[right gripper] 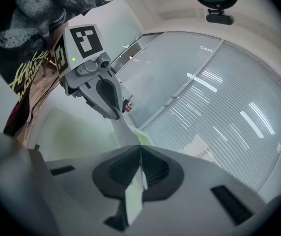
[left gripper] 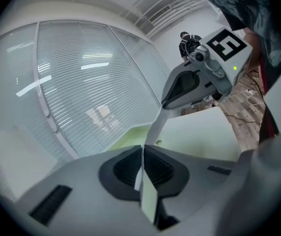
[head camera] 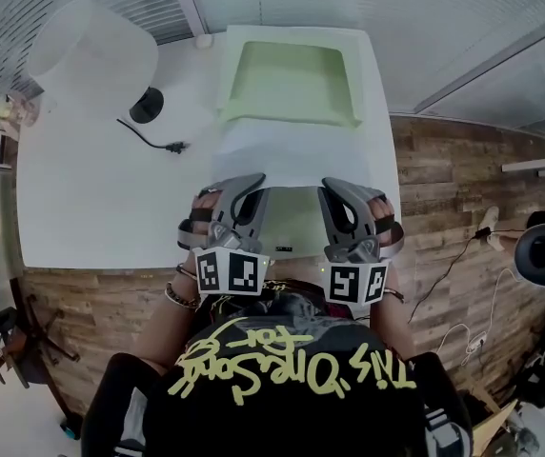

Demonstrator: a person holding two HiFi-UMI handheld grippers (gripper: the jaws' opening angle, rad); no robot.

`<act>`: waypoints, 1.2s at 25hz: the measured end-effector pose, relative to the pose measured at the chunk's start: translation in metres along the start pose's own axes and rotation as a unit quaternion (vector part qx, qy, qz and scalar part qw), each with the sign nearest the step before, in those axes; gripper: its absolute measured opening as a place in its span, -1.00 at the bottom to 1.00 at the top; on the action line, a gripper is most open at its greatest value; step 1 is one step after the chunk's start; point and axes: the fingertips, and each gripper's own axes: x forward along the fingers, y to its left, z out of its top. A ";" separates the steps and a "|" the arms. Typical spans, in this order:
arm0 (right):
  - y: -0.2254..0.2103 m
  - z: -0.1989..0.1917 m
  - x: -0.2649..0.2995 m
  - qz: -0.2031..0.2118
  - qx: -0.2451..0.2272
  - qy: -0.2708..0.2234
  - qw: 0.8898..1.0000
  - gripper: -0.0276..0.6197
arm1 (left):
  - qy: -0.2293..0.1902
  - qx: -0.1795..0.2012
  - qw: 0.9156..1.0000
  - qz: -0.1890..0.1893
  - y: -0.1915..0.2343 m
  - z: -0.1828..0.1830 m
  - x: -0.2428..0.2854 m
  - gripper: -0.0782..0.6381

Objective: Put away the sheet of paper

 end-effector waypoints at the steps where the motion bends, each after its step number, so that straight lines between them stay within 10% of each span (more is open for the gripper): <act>1: 0.001 -0.001 0.002 0.001 0.002 0.002 1.000 -0.89 | 0.000 -0.001 1.000 -0.001 0.001 -0.001 0.001 -0.75; 30: 0.005 -0.022 0.028 0.005 0.023 0.052 0.998 -0.89 | -0.005 -0.015 0.999 -0.052 0.001 -0.019 0.022 -0.75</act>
